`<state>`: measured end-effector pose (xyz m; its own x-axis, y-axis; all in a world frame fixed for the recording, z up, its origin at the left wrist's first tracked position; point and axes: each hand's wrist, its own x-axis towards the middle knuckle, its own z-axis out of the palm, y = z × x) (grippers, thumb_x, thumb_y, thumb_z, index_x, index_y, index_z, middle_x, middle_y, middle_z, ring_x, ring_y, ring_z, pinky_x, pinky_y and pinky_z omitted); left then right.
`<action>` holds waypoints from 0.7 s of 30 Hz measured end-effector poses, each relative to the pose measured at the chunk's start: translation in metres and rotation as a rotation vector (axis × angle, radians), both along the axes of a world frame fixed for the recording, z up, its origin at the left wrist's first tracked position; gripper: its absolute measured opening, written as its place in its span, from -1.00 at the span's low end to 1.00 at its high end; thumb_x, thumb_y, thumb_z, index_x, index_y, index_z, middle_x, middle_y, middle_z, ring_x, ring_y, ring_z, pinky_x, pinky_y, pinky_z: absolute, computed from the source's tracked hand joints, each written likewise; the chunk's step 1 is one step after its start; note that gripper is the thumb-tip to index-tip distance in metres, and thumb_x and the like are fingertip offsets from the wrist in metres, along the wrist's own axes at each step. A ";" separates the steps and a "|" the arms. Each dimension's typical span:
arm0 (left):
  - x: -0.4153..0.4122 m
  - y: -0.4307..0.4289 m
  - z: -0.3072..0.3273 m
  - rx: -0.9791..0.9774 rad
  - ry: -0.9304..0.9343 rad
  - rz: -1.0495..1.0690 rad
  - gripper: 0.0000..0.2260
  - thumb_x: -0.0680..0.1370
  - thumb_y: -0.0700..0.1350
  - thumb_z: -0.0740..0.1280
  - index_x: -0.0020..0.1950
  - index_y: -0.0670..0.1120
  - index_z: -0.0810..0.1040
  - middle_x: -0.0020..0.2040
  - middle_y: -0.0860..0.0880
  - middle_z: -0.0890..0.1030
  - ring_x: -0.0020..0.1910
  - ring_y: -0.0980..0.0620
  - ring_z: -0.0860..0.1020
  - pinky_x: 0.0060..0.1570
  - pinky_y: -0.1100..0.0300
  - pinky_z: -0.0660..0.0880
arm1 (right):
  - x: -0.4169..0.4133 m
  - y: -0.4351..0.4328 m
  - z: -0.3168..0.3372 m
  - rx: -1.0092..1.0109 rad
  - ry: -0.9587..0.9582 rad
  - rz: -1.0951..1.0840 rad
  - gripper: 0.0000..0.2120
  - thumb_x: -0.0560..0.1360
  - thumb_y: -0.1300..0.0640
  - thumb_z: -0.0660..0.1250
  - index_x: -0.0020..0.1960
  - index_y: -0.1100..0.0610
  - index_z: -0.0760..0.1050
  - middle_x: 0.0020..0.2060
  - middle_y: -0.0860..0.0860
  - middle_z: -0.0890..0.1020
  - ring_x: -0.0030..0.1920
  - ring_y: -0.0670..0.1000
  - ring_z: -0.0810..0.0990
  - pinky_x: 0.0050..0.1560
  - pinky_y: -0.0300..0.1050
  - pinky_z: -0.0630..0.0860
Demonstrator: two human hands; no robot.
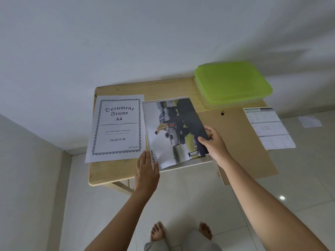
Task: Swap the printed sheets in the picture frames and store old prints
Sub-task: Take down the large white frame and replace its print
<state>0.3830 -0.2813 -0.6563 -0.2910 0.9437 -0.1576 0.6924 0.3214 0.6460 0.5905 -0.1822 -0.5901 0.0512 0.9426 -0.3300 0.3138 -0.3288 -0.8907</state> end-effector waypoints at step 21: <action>0.080 0.092 0.101 0.158 -1.015 0.009 -0.49 0.54 -0.22 0.29 0.45 -0.08 0.20 0.20 -0.14 0.48 0.02 -0.03 0.56 -0.18 0.25 0.60 | 0.106 0.000 0.069 0.361 0.198 -0.110 -0.57 0.52 0.36 0.24 0.29 -0.01 0.36 0.27 -0.11 0.45 0.20 -0.27 0.43 0.15 -0.50 0.34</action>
<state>0.4634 -0.1890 -0.5557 -0.0969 0.9735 -0.2071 -0.2063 0.1840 0.9611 0.6967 -0.1822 -0.5206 0.1264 0.9919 0.0072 0.1060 -0.0062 -0.9943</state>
